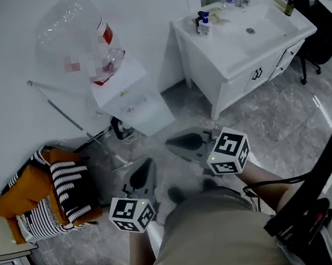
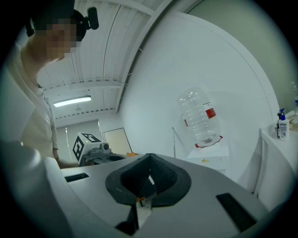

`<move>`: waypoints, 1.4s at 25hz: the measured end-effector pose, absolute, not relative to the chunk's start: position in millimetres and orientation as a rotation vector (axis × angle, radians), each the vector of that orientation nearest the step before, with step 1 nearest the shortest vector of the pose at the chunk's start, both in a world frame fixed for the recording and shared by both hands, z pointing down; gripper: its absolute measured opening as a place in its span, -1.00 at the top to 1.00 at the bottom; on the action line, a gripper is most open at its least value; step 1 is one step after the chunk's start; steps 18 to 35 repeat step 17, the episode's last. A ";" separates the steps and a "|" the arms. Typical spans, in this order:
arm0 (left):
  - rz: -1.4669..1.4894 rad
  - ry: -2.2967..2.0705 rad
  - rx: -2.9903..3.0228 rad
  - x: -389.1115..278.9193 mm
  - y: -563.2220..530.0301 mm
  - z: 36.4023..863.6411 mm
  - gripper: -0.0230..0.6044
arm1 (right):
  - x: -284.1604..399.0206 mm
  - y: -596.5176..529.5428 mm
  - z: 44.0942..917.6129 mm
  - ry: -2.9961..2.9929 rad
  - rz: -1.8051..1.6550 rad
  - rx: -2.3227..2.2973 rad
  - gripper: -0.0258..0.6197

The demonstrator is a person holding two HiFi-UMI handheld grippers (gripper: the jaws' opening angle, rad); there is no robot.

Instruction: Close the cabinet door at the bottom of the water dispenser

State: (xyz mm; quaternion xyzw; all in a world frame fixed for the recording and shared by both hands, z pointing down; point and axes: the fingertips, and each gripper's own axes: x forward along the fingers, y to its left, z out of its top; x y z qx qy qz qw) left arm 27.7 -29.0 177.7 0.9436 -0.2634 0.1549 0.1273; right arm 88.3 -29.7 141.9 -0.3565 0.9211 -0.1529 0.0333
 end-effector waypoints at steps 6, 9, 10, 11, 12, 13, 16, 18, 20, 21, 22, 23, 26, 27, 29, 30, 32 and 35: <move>0.381 -0.861 2.717 -10.0 -1.5 165.4 0.95 | 55.9 -1.9 128.7 2.882 -0.444 -1.010 0.87; 0.363 -0.875 2.714 -35.1 15.5 164.5 0.95 | 31.4 14.1 129.8 2.904 -0.458 -0.995 0.87; 0.356 -0.880 2.711 -46.3 21.3 164.9 0.95 | 20.6 19.6 130.2 2.912 -0.461 -0.994 0.87; 0.349 -0.884 2.707 -58.9 27.4 165.4 0.95 | 8.4 25.5 130.2 2.920 -0.461 -0.993 0.87; 0.340 -0.887 2.704 -72.6 33.9 166.0 0.95 | -5.2 32.4 129.9 2.925 -0.460 -0.990 0.87; 0.332 -0.888 2.700 -86.7 40.7 166.9 0.95 | -19.4 40.3 129.7 2.928 -0.457 -0.989 0.87; 0.310 -0.858 2.693 -124.7 64.6 170.5 0.95 | -59.5 70.3 131.1 2.920 -0.453 -1.008 0.87; 0.304 -0.841 2.693 -136.1 73.2 171.8 0.95 | -72.0 81.4 132.0 2.915 -0.453 -1.020 0.87; 0.304 -0.841 2.693 -136.1 73.2 171.8 0.95 | -72.0 81.4 132.0 2.915 -0.453 -1.020 0.87; 0.304 -0.841 2.693 -136.1 73.2 171.8 0.95 | -72.0 81.4 132.0 2.915 -0.453 -1.020 0.87; 0.304 -0.841 2.693 -136.1 73.2 171.8 0.95 | -72.0 81.4 132.0 2.915 -0.453 -1.020 0.87; 0.304 -0.841 2.693 -136.1 73.2 171.8 0.95 | -72.0 81.4 132.0 2.915 -0.453 -1.020 0.87; 0.304 -0.841 2.693 -136.1 73.2 171.8 0.95 | -72.0 81.4 132.0 2.915 -0.453 -1.020 0.87; 0.304 -0.841 2.693 -136.1 73.2 171.8 0.95 | -72.0 81.4 132.0 2.915 -0.453 -1.020 0.87; 0.304 -0.841 2.693 -136.1 73.2 171.8 0.95 | -72.0 81.4 132.0 2.915 -0.453 -1.020 0.87; 0.304 -0.841 2.693 -136.1 73.2 171.8 0.95 | -72.0 81.4 132.0 2.915 -0.453 -1.020 0.87; 0.304 -0.841 2.693 -136.1 73.2 171.8 0.95 | -72.0 81.4 132.0 2.915 -0.453 -1.020 0.87; 0.304 -0.841 2.693 -136.1 73.2 171.8 0.95 | -72.0 81.4 132.0 2.915 -0.453 -1.020 0.87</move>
